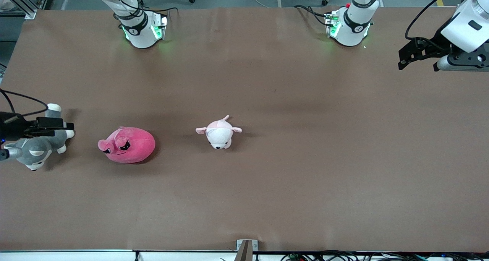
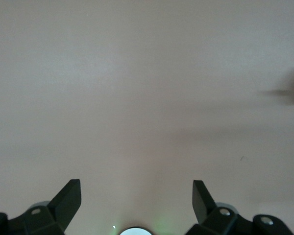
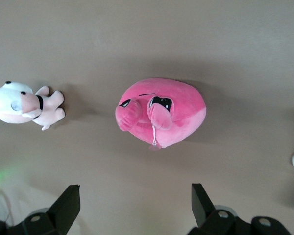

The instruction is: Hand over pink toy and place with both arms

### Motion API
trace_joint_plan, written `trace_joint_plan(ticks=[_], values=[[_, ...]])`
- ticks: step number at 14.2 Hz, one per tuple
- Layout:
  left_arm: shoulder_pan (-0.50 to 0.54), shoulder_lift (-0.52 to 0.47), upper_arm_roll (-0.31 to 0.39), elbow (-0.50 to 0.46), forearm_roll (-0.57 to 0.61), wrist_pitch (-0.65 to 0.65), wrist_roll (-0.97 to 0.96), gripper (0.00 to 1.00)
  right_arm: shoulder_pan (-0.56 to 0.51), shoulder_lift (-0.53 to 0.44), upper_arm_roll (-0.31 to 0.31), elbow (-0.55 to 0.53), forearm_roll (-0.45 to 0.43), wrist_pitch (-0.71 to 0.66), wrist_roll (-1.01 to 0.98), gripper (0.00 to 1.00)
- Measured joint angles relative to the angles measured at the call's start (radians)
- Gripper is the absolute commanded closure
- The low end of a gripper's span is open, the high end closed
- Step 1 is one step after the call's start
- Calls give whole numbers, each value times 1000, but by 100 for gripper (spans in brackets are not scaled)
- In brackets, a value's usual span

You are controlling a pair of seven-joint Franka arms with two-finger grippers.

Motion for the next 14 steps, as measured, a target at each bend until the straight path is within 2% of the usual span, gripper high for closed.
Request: trace_joint_plan(ticks=[4, 6, 12, 14], values=[[0, 0, 0, 0, 0, 0, 0, 0, 123, -130, 6, 7, -201, -4, 209, 0], [-1, 0, 0, 0, 0, 0, 0, 0, 157, -168, 6, 6, -258, -4, 233, 0], [-1, 0, -1, 0, 0, 0, 0, 0, 124, -178, -13, 33, -273, 47, 231, 0], [-1, 0, -1, 0, 0, 0, 0, 0, 122, -200, -12, 2, -273, 98, 231, 0]])
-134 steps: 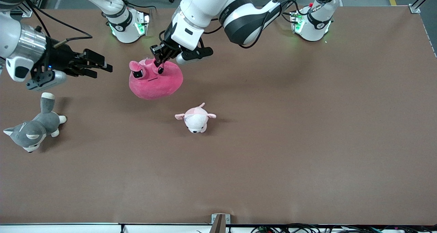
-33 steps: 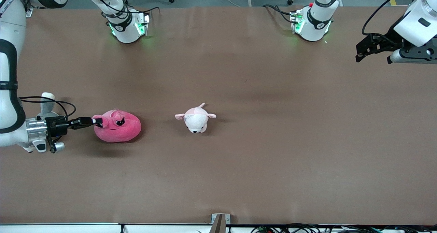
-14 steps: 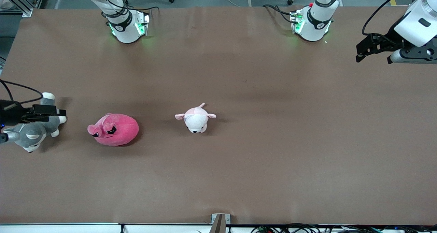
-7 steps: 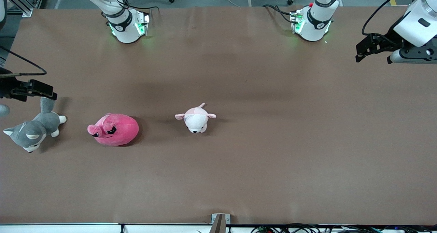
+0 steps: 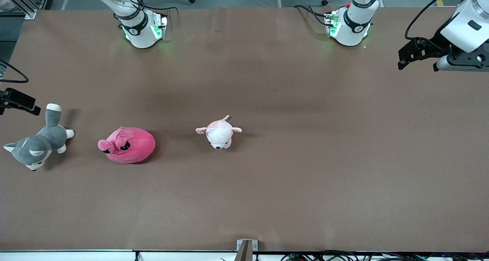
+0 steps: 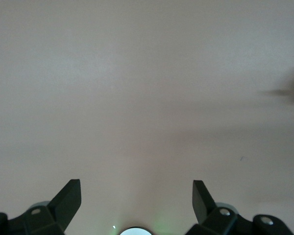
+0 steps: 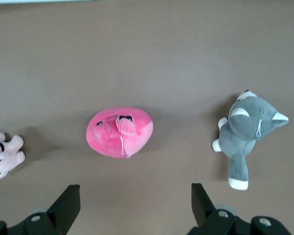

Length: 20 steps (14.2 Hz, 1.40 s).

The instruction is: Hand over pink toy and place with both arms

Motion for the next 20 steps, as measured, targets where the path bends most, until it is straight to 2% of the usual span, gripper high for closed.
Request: trace_joint_plan(ticks=[3, 7, 16, 20], values=[[0, 0, 0, 0, 0, 0, 0, 0, 0, -106, 2, -168, 0, 122, -1, 0], [0, 0, 0, 0, 0, 0, 0, 0, 1, -229, 4, -315, 0, 141, -1, 0], [0, 0, 0, 0, 0, 0, 0, 0, 0, -302, 4, -450, 0, 224, -1, 0], [0, 0, 0, 0, 0, 0, 0, 0, 0, -314, 3, -460, -1, 225, -1, 0]])
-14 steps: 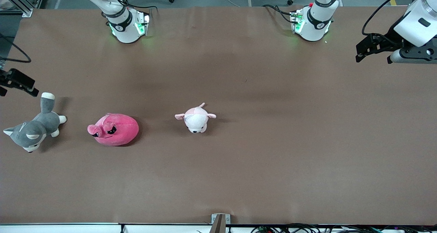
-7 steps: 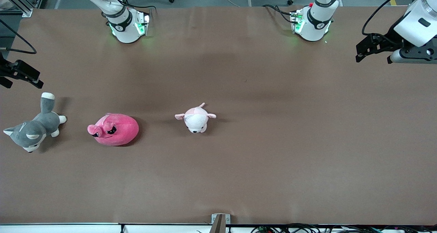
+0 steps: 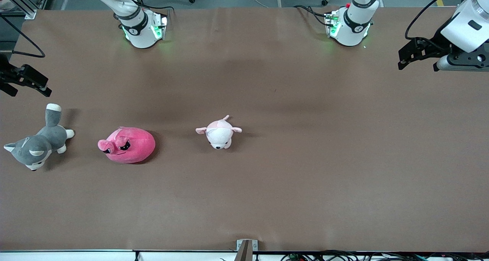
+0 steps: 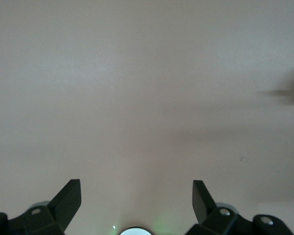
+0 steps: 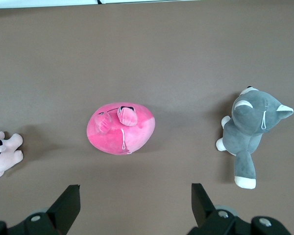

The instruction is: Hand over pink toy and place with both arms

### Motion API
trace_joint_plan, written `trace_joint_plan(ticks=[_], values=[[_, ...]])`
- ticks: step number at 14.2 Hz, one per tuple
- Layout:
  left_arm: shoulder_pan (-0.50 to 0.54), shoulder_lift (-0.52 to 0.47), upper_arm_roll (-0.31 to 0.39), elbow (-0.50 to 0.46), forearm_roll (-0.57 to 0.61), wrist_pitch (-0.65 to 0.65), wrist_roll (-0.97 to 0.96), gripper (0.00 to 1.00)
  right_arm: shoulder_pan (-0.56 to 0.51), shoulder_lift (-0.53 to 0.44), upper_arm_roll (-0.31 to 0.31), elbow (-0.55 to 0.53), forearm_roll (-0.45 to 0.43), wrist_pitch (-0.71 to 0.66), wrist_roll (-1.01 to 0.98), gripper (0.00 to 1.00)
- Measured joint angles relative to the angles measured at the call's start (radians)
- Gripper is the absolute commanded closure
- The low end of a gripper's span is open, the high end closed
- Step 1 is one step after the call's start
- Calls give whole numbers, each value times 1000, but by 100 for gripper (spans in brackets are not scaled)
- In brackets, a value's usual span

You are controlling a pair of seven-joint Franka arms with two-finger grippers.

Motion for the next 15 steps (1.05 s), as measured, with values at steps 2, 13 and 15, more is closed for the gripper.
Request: trace_joint_plan(ticks=[2, 13, 15], values=[[0, 0, 0, 0, 0, 0, 0, 0, 0, 0, 0, 2, -1, 5, 0, 0], [0, 0, 0, 0, 0, 0, 0, 0, 0, -2, 4, 3, -48, 12, 0, 0], [0, 0, 1, 3, 0, 1, 0, 0, 0, -2, 4, 3, -53, 12, 0, 0]])
